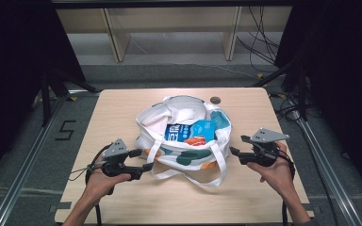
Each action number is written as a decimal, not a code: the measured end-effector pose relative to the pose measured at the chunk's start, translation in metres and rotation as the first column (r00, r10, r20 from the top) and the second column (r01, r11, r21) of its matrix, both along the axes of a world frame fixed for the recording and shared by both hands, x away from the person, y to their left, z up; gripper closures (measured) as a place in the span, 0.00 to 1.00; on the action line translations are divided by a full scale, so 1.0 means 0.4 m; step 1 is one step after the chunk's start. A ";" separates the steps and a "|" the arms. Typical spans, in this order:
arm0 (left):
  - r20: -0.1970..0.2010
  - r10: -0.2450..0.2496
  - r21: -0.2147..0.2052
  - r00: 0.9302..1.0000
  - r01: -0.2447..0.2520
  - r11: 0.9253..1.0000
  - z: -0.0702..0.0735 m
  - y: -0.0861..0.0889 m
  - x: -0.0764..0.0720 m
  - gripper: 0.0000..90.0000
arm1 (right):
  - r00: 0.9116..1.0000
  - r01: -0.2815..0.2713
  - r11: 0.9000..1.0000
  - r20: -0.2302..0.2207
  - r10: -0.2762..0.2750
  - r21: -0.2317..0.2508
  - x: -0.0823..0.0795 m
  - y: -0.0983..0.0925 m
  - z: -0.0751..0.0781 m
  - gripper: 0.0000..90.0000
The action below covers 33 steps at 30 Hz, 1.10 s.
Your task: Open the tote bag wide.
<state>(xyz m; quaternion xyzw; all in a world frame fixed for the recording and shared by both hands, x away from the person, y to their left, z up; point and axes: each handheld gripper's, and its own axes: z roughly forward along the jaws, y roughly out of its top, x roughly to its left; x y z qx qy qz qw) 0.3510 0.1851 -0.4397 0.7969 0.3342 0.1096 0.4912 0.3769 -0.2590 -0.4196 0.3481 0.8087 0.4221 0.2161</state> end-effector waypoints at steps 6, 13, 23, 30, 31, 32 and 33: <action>-0.003 -0.004 -0.005 1.000 0.004 1.000 -0.025 0.002 -0.027 0.30 | 1.000 0.002 1.000 -0.003 -0.002 -0.027 -0.024 -0.003 -0.013 0.39; -0.010 0.002 -0.013 1.000 -0.002 1.000 -0.049 0.006 -0.053 0.29 | 1.000 -0.014 0.999 -0.022 0.013 -0.047 -0.046 -0.010 -0.034 0.37; -0.017 -0.027 0.001 0.999 0.027 1.000 -0.065 -0.007 -0.093 0.28 | 0.998 0.003 1.000 -0.059 -0.005 -0.028 -0.082 -0.023 -0.070 0.37; -0.021 -0.031 0.039 0.999 0.031 0.999 -0.096 -0.014 -0.120 0.28 | 0.998 -0.011 0.999 -0.062 0.009 -0.036 -0.112 -0.026 -0.095 0.37; -0.021 -0.031 0.039 0.999 0.031 0.999 -0.096 -0.014 -0.120 0.28 | 0.998 -0.011 0.999 -0.062 0.009 -0.036 -0.112 -0.026 -0.095 0.37; -0.025 -0.033 0.041 0.999 0.034 0.999 -0.097 -0.014 -0.124 0.28 | 0.998 -0.018 0.999 -0.053 0.017 -0.032 -0.114 -0.027 -0.099 0.37; -0.024 -0.033 0.029 0.999 0.033 0.999 -0.103 -0.015 -0.126 0.28 | 0.998 -0.014 0.999 -0.069 0.012 -0.029 -0.127 -0.027 -0.102 0.37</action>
